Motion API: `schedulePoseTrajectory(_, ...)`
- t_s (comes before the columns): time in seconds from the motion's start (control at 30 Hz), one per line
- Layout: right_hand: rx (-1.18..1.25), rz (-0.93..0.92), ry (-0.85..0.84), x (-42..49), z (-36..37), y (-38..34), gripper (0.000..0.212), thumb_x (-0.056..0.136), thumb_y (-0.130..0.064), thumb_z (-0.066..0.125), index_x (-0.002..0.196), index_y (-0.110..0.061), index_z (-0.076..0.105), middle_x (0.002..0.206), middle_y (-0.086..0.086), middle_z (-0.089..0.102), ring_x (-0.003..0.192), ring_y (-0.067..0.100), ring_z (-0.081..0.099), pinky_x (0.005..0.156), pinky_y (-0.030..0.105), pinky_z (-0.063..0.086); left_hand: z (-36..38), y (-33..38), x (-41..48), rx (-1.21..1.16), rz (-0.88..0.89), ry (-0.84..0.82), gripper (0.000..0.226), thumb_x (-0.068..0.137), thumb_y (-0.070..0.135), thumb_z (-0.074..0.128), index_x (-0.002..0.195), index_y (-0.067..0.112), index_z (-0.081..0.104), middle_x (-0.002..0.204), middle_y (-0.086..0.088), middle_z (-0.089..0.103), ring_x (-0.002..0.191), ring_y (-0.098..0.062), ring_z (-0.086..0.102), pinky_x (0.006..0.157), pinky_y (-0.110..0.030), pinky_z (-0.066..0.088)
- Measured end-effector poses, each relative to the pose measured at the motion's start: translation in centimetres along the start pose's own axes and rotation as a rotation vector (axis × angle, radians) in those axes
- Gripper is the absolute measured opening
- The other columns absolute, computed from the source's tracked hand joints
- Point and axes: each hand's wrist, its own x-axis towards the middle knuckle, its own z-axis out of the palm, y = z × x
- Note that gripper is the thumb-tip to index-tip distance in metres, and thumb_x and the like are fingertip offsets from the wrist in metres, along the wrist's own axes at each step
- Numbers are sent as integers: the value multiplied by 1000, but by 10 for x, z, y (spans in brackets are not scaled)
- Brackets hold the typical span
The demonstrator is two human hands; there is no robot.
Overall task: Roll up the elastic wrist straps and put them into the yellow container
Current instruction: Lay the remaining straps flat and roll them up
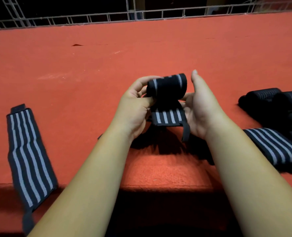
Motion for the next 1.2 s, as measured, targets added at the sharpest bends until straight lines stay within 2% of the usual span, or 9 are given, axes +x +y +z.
schedulePoseTrajectory(0.1, 17, 4, -56, -2, -8, -10, 69, 102, -69, 51, 89, -7, 78, 87, 19, 74, 77, 33, 75, 75, 38, 64, 8, -3, -1, 100, 3, -7, 50, 91, -22, 57, 106, 20, 79, 103, -3, 80, 83, -17, 72, 67, -28, 58)
schedulePoseTrajectory(0.23, -1, -94, 5, 10, -16, -19, 28, 97, -25, 62, 115, -6, 72, 103, 19, 67, 95, 34, 66, 93, 53, 59, 22, 0, 8, 87, -78, 26, 48, 100, -12, 51, 129, 20, 72, 118, -6, 79, 83, -15, 73, 72, -28, 58)
schedulePoseTrajectory(0.33, -81, -137, 96, 17, -27, -24, 20, 96, -15, 63, 106, -2, 75, 95, 20, 72, 86, 33, 71, 83, 54, 62, 33, -3, 17, 85, -128, 52, 41, 106, 14, 58, 147, 17, 60, 126, -6, 77, 106, -19, 77, 97, -38, 60)
schedulePoseTrajectory(0.47, -183, -177, 132, 28, -46, -27, 13, 94, -10, 62, 91, -4, 73, 88, 21, 70, 84, 35, 68, 80, 60, 61, 52, -14, 24, 224, -100, -35, 35, 103, 30, 65, 135, 18, 69, 125, -9, 79, 121, -30, 75, 111, -57, 56)
schedulePoseTrajectory(0.63, -285, -142, 178, 37, -63, -26, 24, 102, -3, 57, 100, -4, 81, 97, 22, 81, 90, 41, 80, 87, 64, 65, 69, -35, 43, 353, -153, 26, 41, 89, 32, 66, 130, 33, 72, 121, 5, 80, 111, -23, 79, 104, -55, 60)
schedulePoseTrajectory(0.87, -566, -41, 320, 54, -81, -18, 23, 95, -11, 58, 101, -10, 81, 92, 12, 83, 91, 40, 81, 85, 61, 65, 86, -71, 58, 459, -158, 69, 35, 100, 11, 63, 129, 28, 74, 112, 9, 81, 103, -14, 78, 99, -46, 62)
schedulePoseTrajectory(0.97, -759, 25, 346, 59, -83, -19, 27, 93, -13, 54, 108, -6, 75, 104, 16, 80, 92, 41, 77, 70, 47, 63, 91, -83, 60, 517, -176, 72, 38, 98, 13, 63, 132, 26, 72, 116, 8, 80, 105, -15, 77, 100, -45, 62)
schedulePoseTrajectory(1.07, -902, 63, 342, 62, -82, -18, 28, 99, -11, 51, 119, -4, 70, 112, 19, 74, 91, 35, 67, 55, 30, 37, 91, -92, 59, 525, -196, 91, 36, 97, 15, 63, 130, 26, 73, 116, 7, 80, 108, -16, 76, 102, -46, 61)
schedulePoseTrajectory(1.2, -986, 88, 365, 65, -80, -16, 29, 103, -8, 51, 125, -3, 69, 115, 17, 71, 94, 35, 61, 72, 31, 41, 93, -98, 53, 577, -135, 144, 38, 100, 16, 68, 137, 26, 71, 123, 13, 76, 114, -8, 71, 107, -36, 56)
